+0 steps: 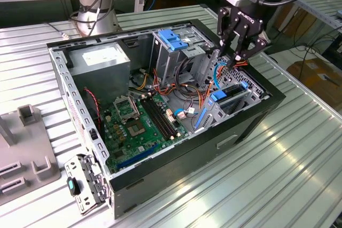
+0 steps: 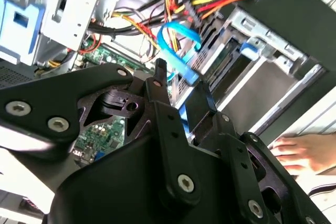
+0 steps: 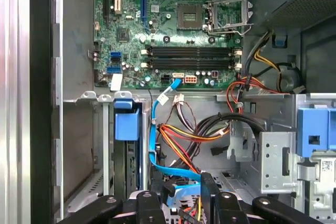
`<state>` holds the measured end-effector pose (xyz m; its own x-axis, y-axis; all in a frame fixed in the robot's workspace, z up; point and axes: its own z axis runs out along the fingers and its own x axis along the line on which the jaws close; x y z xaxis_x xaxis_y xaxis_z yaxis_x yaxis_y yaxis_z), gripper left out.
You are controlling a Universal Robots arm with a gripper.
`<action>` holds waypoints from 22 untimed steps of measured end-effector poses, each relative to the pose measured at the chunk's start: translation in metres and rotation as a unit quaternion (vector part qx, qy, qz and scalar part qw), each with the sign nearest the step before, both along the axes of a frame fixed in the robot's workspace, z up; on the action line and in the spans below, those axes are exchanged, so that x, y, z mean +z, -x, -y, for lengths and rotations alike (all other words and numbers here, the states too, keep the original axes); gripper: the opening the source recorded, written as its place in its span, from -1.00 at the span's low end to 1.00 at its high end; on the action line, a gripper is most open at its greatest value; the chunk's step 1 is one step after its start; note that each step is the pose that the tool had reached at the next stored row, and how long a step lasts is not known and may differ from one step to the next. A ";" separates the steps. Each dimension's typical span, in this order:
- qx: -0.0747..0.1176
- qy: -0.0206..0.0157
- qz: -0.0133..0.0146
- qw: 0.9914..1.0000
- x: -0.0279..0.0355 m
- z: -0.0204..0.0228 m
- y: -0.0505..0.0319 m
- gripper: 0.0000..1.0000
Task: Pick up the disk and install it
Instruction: 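Insert the first disk wire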
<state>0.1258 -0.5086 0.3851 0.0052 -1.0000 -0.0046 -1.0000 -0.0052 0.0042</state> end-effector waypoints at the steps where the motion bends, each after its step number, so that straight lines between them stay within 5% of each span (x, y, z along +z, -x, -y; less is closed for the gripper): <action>1: 0.000 0.000 0.000 1.000 0.0000 -0.0001 -0.0039 -0.15; 5: 0.000 0.000 0.000 1.000 -0.0004 0.0010 -0.0074 -0.15; 9: 0.000 0.000 0.000 1.000 -0.0042 0.0067 -0.0075 -0.15; 10: 0.000 0.000 0.000 1.000 -0.0084 0.0070 -0.0075 -0.15; 15: 0.000 0.000 0.000 1.000 -0.0090 0.0071 -0.0075 -0.15; 22: 0.001 0.000 0.000 1.000 -0.0090 0.0071 -0.0075 -0.46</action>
